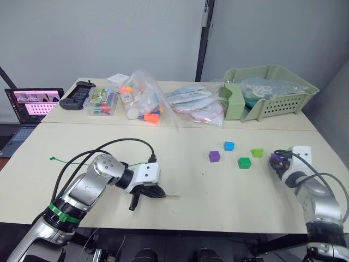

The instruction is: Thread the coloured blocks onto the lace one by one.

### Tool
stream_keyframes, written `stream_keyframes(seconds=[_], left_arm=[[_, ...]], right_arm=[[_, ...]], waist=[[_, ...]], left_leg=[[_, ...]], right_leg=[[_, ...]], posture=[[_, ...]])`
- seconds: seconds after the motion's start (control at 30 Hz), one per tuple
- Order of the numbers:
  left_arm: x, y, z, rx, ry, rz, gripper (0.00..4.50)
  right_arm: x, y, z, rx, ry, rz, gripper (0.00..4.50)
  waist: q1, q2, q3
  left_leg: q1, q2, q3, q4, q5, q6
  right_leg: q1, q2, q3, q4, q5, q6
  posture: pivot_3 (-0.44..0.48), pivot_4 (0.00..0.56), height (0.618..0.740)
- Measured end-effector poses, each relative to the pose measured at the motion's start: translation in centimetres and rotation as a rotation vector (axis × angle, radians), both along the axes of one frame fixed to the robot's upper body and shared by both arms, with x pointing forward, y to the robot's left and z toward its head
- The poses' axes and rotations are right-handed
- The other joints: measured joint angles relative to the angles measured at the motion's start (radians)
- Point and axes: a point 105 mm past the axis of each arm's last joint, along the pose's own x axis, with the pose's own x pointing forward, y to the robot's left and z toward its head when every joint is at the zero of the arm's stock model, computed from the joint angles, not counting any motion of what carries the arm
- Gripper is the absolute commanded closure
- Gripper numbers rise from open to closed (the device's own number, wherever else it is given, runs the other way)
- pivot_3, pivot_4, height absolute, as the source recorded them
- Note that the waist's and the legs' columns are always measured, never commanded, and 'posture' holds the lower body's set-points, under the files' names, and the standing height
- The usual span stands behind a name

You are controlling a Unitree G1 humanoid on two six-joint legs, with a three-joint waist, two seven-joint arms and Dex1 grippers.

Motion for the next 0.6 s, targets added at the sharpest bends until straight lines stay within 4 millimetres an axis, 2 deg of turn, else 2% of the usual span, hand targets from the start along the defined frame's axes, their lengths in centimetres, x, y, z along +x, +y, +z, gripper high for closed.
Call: stream_keyframes(seconds=[0.17, 0.23, 0.27, 0.33, 0.47, 0.53, 0.6], left_arm=[[0.1, 0.1, 0.2, -0.003, -0.004, 0.006, 4.5], [0.2, 0.3, 0.2, -0.002, -0.006, 0.014, 4.5], [0.2, 0.2, 0.3, -0.005, -0.012, 0.019, 4.5], [0.4, 0.2, 0.3, -0.006, -0.019, 0.027, 4.5], [0.7, 0.0, 0.7, -0.014, -0.028, 0.039, 4.5], [0.9, -0.2, 0.9, -0.017, -0.033, 0.043, 4.5], [1.0, -0.4, 1.0, -0.021, -0.032, 0.046, 4.5]], right_arm=[[-4.1, 4.3, 2.2, 0.033, -0.052, -0.013, 3.34], [-6.1, 7.3, 3.0, 0.083, -0.068, 0.0, 3.34], [-7.1, 9.5, 3.4, 0.118, -0.065, 0.026, 3.34], [-8.5, 12.2, 3.8, 0.161, -0.054, 0.05, 3.34], [-10.2, 18.5, 2.3, 0.278, 0.066, 0.118, 3.34], [-10.6, 20.3, 1.6, 0.288, 0.126, 0.156, 3.34], [-10.8, 20.8, 1.2, 0.265, 0.164, 0.175, 3.34]], waist=[[0.003, 0.002, 0.0], [0.002, 0.002, 0.0], [0.0, 0.002, 0.0], [-0.003, 0.003, 0.001], [-0.005, 0.003, 0.001], [-0.004, 0.003, 0.001], [-0.001, 0.003, 0.001]], left_leg=[[-0.002, 0.0, -0.004, 0.0, 0.0, 0.0], [-0.002, 0.001, -0.006, 0.0, 0.0, 0.0], [-0.002, 0.001, -0.007, 0.0, 0.0, 0.0], [-0.001, 0.001, -0.007, 0.0, 0.0, 0.0], [-0.001, 0.001, -0.006, 0.0, 0.0, 0.0], [-0.001, 0.001, -0.006, 0.0, 0.0, 0.0], [-0.002, 0.0, -0.006, 0.001, 0.0, 0.0]], right_leg=[[-0.001, 0.0, 0.0, 0.001, 0.0, 0.0], [-0.001, 0.001, -0.001, 0.001, 0.0, 0.0], [-0.002, 0.001, -0.001, 0.001, 0.0, 0.0], [-0.001, 0.001, 0.0, 0.001, 0.0, 0.0], [-0.001, 0.0, 0.0, 0.001, 0.0, 0.0], [-0.002, 0.0, -0.001, 0.0, 0.0, -0.001], [-0.001, -0.001, -0.001, -0.001, 0.0, 0.0]], posture=[[0.0, 0.15, 0.74], [0.0, 0.15, 0.74], [0.0, 0.15, 0.74], [0.0, 0.15, 0.74], [0.0, 0.15, 0.74], [0.0, 0.15, 0.74], [0.0, 0.15, 0.74]])
